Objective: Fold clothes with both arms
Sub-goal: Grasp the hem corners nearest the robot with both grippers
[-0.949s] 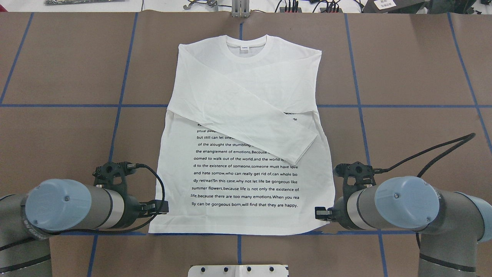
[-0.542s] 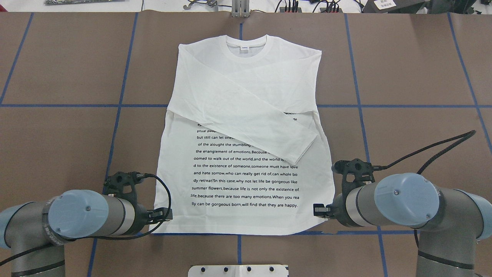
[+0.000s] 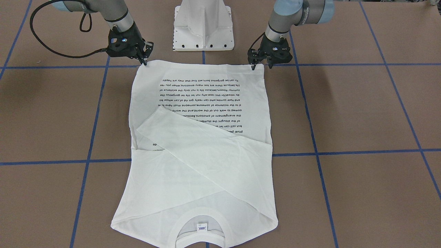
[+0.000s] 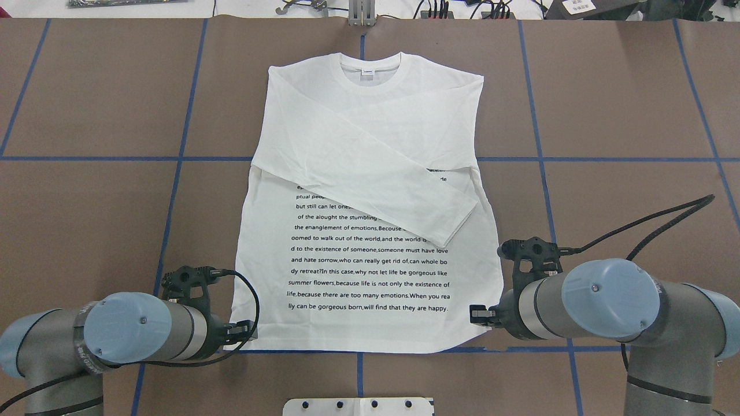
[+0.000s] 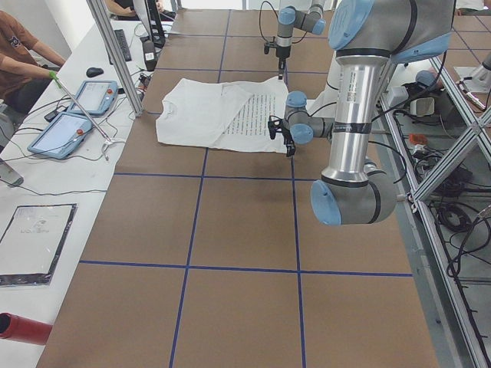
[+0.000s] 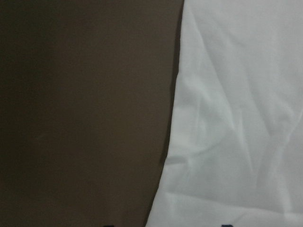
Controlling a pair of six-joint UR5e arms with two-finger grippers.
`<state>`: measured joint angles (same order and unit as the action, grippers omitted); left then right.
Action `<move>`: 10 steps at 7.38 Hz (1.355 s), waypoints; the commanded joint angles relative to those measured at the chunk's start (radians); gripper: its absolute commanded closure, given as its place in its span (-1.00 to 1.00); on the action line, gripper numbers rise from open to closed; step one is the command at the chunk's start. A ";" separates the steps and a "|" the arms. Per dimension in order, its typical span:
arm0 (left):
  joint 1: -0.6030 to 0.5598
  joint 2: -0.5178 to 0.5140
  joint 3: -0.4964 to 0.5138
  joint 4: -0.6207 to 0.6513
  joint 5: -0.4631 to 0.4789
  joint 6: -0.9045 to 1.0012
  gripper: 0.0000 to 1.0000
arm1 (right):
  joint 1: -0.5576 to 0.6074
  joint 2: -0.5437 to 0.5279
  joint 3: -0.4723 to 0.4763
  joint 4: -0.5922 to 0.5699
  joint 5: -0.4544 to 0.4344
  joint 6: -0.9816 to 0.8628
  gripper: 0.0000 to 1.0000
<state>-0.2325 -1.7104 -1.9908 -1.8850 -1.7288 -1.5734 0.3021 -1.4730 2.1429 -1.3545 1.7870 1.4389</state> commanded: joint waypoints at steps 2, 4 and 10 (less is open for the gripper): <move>0.002 -0.002 -0.002 0.015 -0.003 -0.002 -0.28 | 0.005 -0.001 -0.001 0.000 0.002 0.000 1.00; 0.002 0.000 0.001 0.017 -0.003 -0.001 -0.28 | 0.005 -0.001 -0.001 -0.002 0.002 0.000 1.00; 0.009 -0.032 0.001 0.033 -0.006 -0.004 0.75 | 0.017 -0.001 0.000 -0.005 0.003 0.000 1.00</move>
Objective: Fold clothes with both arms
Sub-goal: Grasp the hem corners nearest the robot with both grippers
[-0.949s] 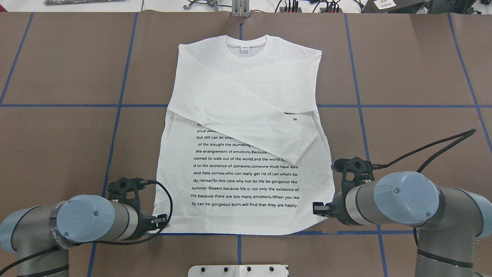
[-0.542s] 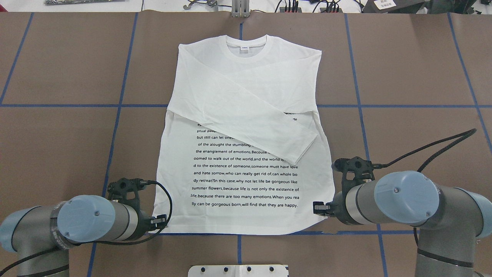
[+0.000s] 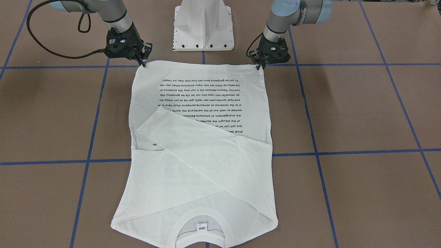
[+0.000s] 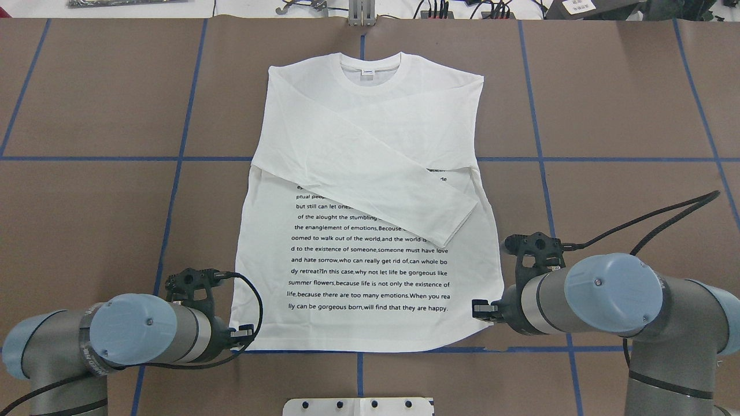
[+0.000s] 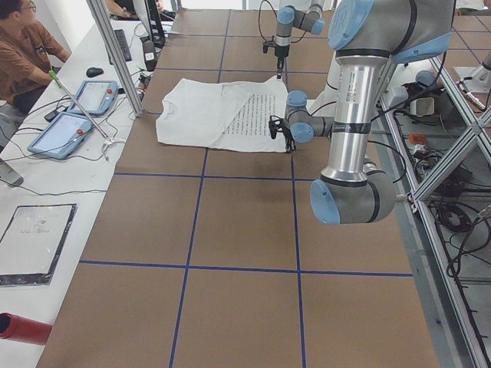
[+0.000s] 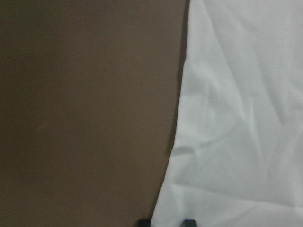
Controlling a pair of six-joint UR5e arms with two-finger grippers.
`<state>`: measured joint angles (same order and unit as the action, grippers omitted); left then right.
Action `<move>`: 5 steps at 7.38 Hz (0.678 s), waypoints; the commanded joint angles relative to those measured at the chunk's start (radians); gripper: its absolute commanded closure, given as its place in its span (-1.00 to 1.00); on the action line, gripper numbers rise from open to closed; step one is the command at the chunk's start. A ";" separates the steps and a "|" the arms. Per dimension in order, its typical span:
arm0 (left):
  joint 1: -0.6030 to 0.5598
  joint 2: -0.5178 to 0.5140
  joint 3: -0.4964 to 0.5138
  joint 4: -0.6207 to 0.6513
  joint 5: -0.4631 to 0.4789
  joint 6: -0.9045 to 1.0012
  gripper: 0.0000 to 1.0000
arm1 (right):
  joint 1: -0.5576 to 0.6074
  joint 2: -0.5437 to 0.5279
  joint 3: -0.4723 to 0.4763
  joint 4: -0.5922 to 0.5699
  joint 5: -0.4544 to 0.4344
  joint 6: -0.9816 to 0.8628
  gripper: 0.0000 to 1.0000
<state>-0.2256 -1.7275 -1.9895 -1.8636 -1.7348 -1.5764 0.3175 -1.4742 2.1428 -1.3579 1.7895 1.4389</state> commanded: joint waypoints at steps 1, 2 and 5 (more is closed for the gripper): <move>0.002 -0.024 -0.005 0.018 0.000 -0.004 0.96 | 0.003 0.000 0.002 -0.001 0.001 0.000 1.00; 0.002 -0.026 -0.020 0.038 -0.002 -0.004 1.00 | 0.002 0.000 0.002 -0.001 0.001 0.000 1.00; 0.000 -0.032 -0.168 0.191 -0.009 0.004 1.00 | 0.014 -0.009 0.031 -0.001 0.002 0.000 1.00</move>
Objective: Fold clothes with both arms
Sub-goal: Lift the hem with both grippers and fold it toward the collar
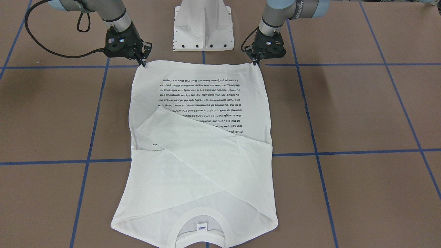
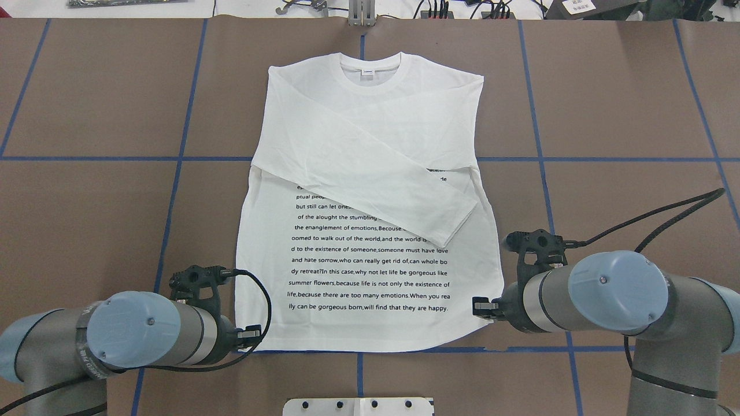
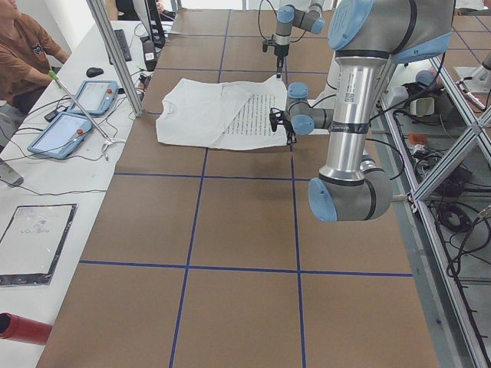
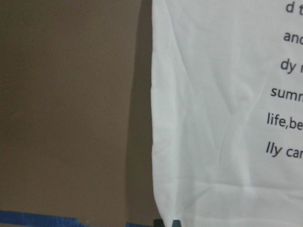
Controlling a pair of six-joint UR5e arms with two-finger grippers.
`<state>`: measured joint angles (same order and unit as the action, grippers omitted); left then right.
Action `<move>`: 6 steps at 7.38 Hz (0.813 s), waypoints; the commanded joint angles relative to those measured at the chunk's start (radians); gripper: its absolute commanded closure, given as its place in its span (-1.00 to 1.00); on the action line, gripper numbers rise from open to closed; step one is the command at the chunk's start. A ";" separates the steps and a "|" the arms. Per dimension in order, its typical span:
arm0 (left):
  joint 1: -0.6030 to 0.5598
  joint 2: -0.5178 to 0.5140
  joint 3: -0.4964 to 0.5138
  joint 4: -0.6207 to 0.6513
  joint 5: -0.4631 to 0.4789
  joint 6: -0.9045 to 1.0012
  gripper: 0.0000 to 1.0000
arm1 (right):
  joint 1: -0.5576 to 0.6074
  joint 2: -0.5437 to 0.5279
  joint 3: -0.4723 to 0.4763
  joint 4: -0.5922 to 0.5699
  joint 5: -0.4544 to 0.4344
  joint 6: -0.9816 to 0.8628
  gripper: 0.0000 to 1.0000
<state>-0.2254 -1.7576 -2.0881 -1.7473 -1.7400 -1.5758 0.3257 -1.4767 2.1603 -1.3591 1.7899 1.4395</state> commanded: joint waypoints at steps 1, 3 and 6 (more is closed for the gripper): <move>0.000 -0.002 -0.134 0.136 -0.022 0.003 1.00 | 0.021 -0.011 0.027 0.003 0.034 -0.007 1.00; -0.002 -0.008 -0.206 0.184 -0.024 0.003 1.00 | 0.094 -0.027 0.077 0.005 0.170 -0.013 1.00; 0.003 -0.007 -0.329 0.259 -0.053 0.003 1.00 | 0.208 -0.056 0.148 0.006 0.440 -0.037 1.00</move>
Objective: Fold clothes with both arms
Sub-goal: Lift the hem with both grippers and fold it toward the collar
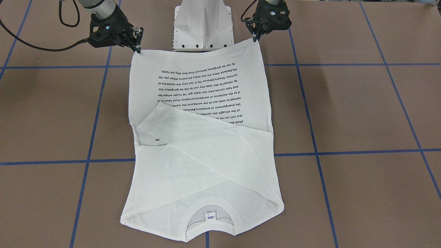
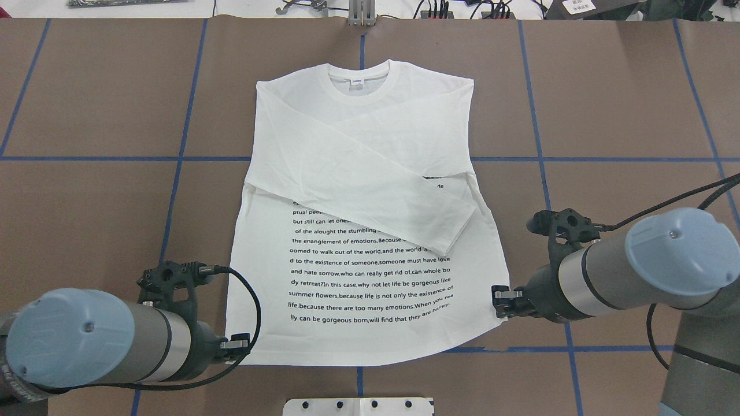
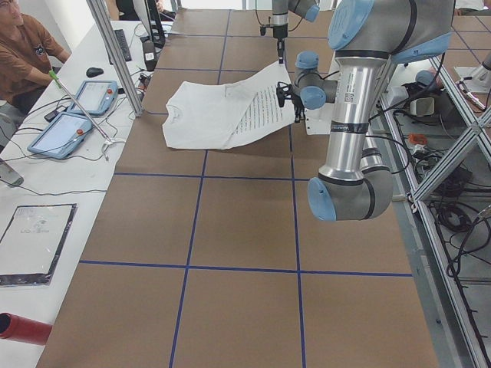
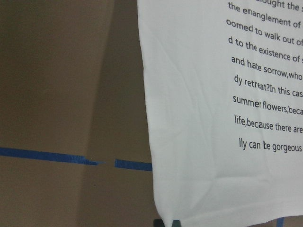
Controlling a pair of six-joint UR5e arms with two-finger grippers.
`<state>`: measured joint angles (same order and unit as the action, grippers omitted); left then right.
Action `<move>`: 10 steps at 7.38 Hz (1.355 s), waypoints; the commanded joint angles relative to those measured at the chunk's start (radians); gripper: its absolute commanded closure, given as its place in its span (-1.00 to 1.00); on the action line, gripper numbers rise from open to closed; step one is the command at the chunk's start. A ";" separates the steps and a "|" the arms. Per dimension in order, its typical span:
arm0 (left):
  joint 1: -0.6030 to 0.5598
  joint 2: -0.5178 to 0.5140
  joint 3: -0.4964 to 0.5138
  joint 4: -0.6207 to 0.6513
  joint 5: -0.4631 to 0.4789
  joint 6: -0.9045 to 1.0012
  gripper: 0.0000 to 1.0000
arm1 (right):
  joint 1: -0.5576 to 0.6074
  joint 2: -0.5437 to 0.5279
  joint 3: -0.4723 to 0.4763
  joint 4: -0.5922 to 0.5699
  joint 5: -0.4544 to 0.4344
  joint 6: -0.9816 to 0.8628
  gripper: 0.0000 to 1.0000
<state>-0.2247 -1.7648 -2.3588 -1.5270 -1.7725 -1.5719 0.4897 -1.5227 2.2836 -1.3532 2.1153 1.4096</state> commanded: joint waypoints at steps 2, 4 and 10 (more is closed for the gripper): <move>0.049 -0.008 -0.163 0.157 -0.048 -0.003 1.00 | 0.050 -0.013 0.059 0.000 0.228 -0.006 1.00; 0.073 -0.045 -0.186 0.244 -0.109 -0.028 1.00 | 0.037 -0.008 0.057 0.000 0.273 -0.006 1.00; -0.178 -0.128 -0.064 0.291 -0.114 0.119 1.00 | 0.229 0.168 -0.135 -0.001 0.224 -0.011 1.00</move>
<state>-0.3184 -1.8842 -2.4710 -1.2382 -1.8844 -1.5237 0.6621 -1.4191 2.2265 -1.3533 2.3415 1.3998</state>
